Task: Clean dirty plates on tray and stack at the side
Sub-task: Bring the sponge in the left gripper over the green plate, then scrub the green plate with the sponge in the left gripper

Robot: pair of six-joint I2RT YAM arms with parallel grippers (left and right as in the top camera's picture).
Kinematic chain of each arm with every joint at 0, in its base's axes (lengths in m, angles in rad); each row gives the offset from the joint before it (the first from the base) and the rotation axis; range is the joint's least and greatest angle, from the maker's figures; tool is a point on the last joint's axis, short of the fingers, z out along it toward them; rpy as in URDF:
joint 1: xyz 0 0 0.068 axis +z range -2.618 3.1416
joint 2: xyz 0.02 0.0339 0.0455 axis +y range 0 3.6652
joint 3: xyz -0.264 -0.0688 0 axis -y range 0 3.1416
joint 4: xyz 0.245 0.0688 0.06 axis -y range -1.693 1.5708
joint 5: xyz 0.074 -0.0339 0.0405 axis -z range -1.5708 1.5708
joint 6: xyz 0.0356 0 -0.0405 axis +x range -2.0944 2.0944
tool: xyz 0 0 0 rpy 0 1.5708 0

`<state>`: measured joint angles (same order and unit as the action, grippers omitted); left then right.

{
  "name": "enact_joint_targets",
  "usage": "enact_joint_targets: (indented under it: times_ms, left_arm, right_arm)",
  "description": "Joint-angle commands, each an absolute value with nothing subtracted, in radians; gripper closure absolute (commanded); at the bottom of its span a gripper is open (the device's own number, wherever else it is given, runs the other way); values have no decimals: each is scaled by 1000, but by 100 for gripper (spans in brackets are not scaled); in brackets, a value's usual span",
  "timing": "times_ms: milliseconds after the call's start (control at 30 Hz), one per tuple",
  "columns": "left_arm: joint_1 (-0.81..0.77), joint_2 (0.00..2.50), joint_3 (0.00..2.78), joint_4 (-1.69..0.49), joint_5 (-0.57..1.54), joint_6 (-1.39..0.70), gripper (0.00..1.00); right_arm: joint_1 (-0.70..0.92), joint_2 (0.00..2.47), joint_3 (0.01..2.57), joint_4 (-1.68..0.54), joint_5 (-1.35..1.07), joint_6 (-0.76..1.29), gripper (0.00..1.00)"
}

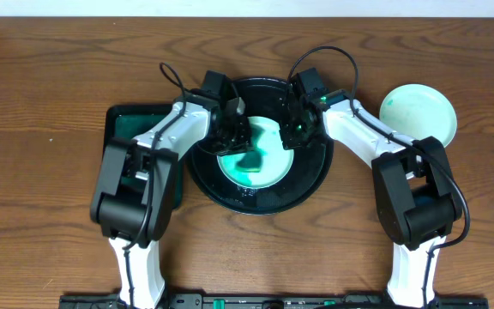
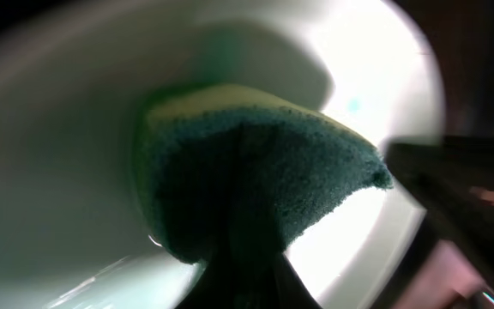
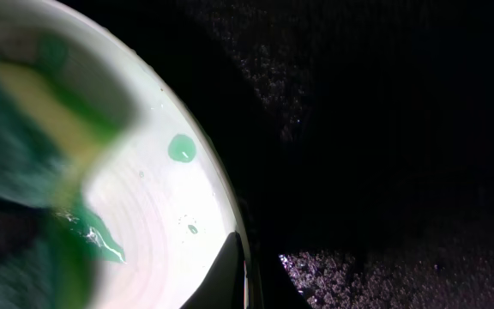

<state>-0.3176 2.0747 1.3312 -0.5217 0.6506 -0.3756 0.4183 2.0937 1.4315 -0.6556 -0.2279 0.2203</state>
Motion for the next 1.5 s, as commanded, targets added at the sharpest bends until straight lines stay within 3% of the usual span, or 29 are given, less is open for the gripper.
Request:
enact_joint_targets:
  times_ms: [0, 233, 567, 833, 1133, 1267, 1467]
  left_arm:
    - [-390, 2161, 1311, -506, 855, -384, 93]
    - [-384, 2161, 1313, -523, 719, -461, 93]
    - [-245, 2161, 1324, -673, 128, -521, 93]
    - [-205, 2160, 1360, -827, -116, -582, 93]
    - [-284, 2160, 1377, -790, 35, -506, 93]
    - [-348, 2160, 1398, -698, 166, -343, 93]
    - [-443, 2160, 1421, -609, 182, -192, 93]
  right_arm:
    - [432, 2143, 1425, -667, -215, 236, 99]
    - [432, 2143, 1425, -668, -215, 240, 99]
    - [432, 2143, 1425, -678, -215, 244, 99]
    - [432, 2143, 1425, -673, -215, 247, 99]
    - [432, 2143, 1425, -671, -215, 247, 99]
    - [432, 2143, 1425, -670, -215, 247, 99]
    - [432, 2143, 1425, -679, -215, 247, 99]
